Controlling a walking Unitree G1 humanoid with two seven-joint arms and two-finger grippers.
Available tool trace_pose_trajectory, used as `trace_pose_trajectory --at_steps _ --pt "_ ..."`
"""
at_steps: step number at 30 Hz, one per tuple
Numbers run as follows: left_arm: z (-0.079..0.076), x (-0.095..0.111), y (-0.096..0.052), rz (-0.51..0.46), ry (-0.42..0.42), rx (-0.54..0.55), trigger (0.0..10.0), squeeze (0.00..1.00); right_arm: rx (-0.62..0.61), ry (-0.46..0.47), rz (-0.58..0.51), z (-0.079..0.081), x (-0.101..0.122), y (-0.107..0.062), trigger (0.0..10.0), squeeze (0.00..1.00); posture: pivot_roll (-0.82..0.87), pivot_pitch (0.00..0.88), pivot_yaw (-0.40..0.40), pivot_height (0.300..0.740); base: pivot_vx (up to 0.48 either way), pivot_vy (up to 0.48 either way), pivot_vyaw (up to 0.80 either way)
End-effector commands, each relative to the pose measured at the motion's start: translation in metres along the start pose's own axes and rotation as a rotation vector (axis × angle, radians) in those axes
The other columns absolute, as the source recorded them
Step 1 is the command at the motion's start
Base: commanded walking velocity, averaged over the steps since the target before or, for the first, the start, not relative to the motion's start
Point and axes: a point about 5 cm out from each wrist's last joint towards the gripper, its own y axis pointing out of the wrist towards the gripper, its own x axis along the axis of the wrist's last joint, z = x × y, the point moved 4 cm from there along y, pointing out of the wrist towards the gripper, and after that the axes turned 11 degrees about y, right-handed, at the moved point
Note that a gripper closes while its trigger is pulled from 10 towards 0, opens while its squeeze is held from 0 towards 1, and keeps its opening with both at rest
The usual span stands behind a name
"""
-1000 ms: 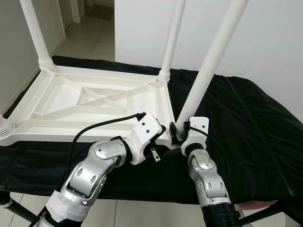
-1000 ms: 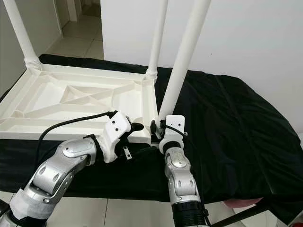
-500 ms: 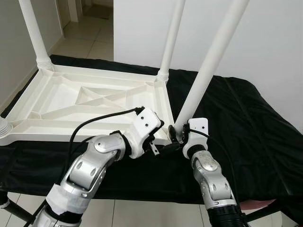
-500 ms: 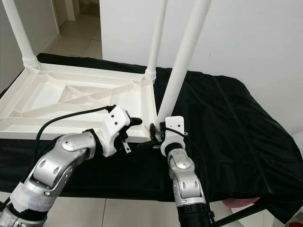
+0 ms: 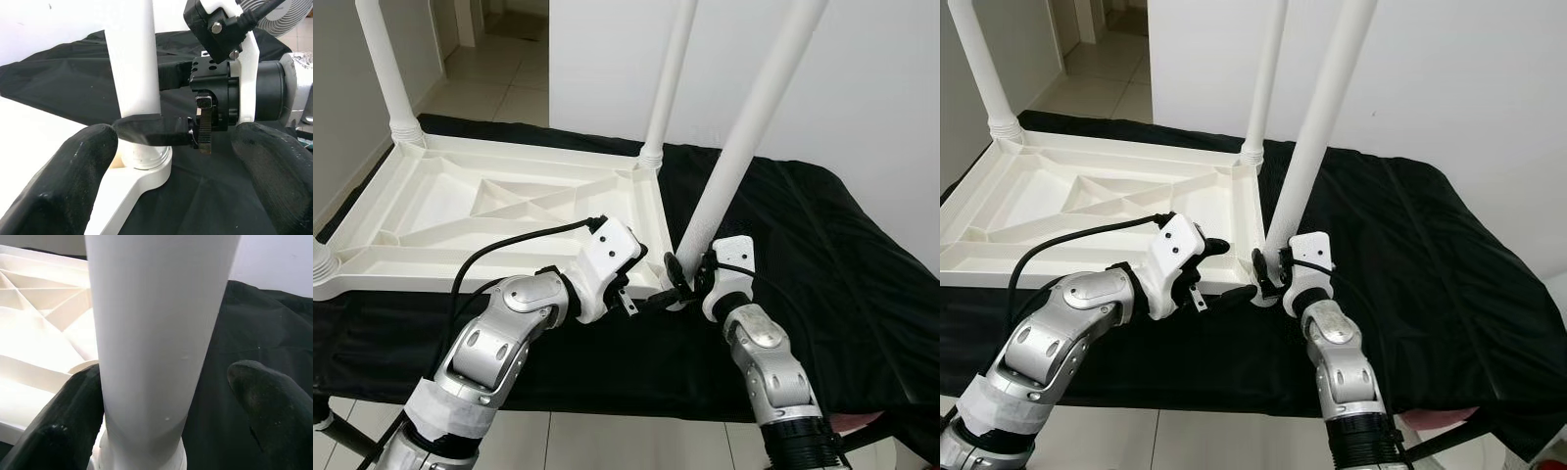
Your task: Building children table
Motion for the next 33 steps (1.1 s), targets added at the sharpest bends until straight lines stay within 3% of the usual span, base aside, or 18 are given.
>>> trace_pose_trajectory --at_steps 1,9,13,17,19,22,33 --pt "-0.003 0.001 0.002 -0.001 0.001 -0.019 10.0 0.00 0.020 -0.009 -0.018 -0.006 0.007 0.002 10.0 0.00 0.00 0.003 -0.096 0.740 0.000 0.000 0.00" --pt "-0.010 0.003 0.002 -0.005 0.011 -0.060 10.0 0.00 0.210 -0.080 0.016 -0.012 0.011 0.007 10.0 0.00 0.02 0.000 -0.103 0.740 0.000 0.000 0.00" --pt "-0.013 0.003 0.001 -0.005 0.013 -0.069 10.0 0.00 0.244 -0.086 0.025 -0.012 0.011 0.006 10.0 0.00 0.02 0.014 -0.104 0.740 0.000 0.000 0.00" --pt "-0.017 0.002 -0.002 -0.002 0.006 -0.079 10.0 0.00 0.361 -0.084 0.069 -0.006 0.004 0.009 10.0 0.00 0.03 0.009 -0.103 0.740 0.000 0.000 0.00" --pt "-0.021 0.004 -0.004 -0.007 0.005 -0.096 10.0 0.00 0.474 -0.118 0.140 0.001 -0.009 0.010 10.0 0.00 0.03 0.009 -0.098 0.740 0.000 0.000 0.00" --pt "-0.023 0.005 -0.006 -0.009 0.001 -0.109 10.0 0.00 0.532 -0.132 0.191 0.003 -0.018 0.011 10.0 0.00 0.04 0.001 -0.101 0.740 0.000 0.000 0.00" --pt "-0.026 0.001 -0.008 0.010 -0.001 -0.104 10.0 0.00 0.568 -0.130 0.220 0.012 -0.030 0.030 10.0 0.00 0.07 0.000 -0.079 0.740 0.000 0.000 0.00"
